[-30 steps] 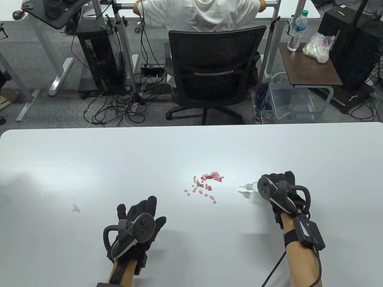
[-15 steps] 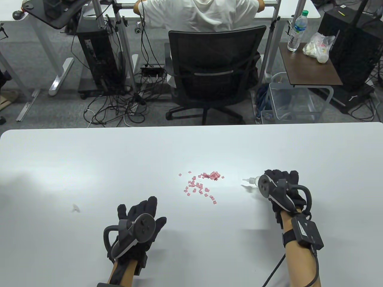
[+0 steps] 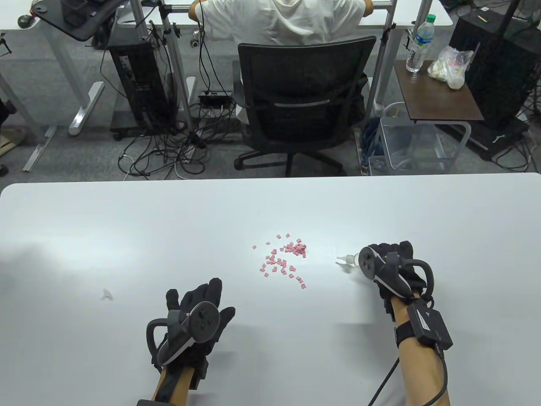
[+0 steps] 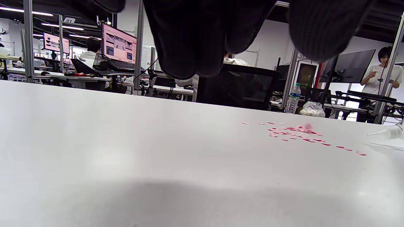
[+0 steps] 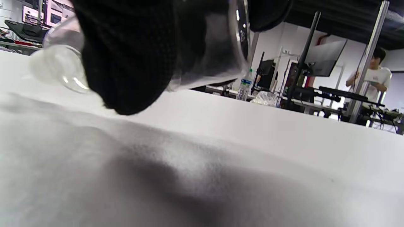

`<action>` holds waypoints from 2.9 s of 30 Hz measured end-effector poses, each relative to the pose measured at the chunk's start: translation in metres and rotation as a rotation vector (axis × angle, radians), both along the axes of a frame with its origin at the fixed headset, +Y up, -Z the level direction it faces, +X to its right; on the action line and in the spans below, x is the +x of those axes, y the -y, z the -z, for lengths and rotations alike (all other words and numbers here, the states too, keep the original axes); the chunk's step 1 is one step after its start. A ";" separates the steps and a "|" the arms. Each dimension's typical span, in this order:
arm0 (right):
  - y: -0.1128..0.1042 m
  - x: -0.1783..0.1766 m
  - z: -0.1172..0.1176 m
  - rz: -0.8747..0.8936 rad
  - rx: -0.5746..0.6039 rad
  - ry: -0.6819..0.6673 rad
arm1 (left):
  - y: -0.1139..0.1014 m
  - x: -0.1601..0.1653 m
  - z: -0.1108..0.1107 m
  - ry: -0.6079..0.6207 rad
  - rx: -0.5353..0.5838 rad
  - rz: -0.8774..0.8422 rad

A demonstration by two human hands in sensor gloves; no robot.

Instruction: Squeeze empty conical bottle to blow paper scraps with air puff

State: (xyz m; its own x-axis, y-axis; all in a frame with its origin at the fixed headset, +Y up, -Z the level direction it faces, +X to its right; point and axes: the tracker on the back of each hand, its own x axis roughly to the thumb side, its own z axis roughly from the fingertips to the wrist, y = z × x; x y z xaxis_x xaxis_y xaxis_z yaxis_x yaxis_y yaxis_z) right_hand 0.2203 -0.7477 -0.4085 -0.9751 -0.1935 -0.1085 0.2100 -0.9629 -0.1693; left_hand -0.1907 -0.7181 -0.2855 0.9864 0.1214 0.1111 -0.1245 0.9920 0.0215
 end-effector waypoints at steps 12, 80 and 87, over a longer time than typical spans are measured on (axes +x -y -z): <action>0.002 0.001 0.001 0.018 -0.040 -0.011 | 0.001 0.001 0.000 0.008 -0.002 0.005; -0.006 -0.027 -0.010 -0.020 0.044 -0.155 | 0.003 0.005 0.000 0.025 -0.022 0.020; -0.003 -0.029 -0.008 -0.035 -0.008 -0.161 | 0.003 0.006 0.000 0.027 -0.022 0.021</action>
